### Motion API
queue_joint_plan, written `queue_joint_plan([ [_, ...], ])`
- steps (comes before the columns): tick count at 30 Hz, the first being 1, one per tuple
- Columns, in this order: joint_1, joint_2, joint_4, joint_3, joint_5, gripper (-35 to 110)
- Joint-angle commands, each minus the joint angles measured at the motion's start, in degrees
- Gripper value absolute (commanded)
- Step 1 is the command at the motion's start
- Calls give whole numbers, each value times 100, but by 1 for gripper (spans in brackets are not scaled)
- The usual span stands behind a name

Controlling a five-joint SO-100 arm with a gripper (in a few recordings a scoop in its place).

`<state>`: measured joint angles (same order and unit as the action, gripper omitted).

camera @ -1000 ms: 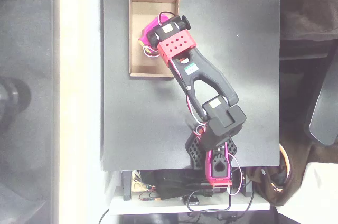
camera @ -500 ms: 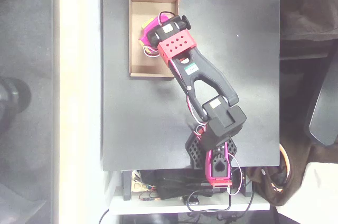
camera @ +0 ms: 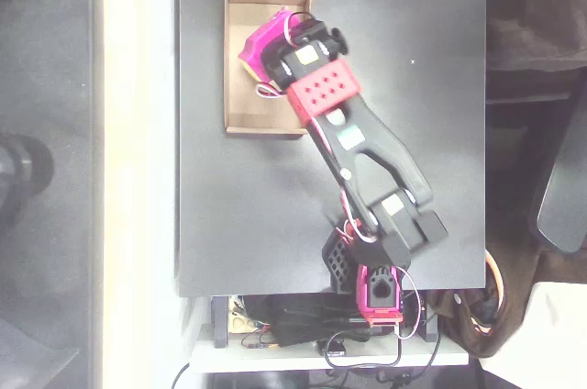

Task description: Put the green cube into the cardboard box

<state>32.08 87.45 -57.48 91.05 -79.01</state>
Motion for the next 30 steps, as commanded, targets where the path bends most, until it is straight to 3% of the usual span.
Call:
queue_joint_plan([
  [1, 9, 993, -9, -105, -79, 21],
  [14, -888, 3032, -62, -18, -79, 21],
  [30, -2250, 4236, -79, -9, -132, 20],
])
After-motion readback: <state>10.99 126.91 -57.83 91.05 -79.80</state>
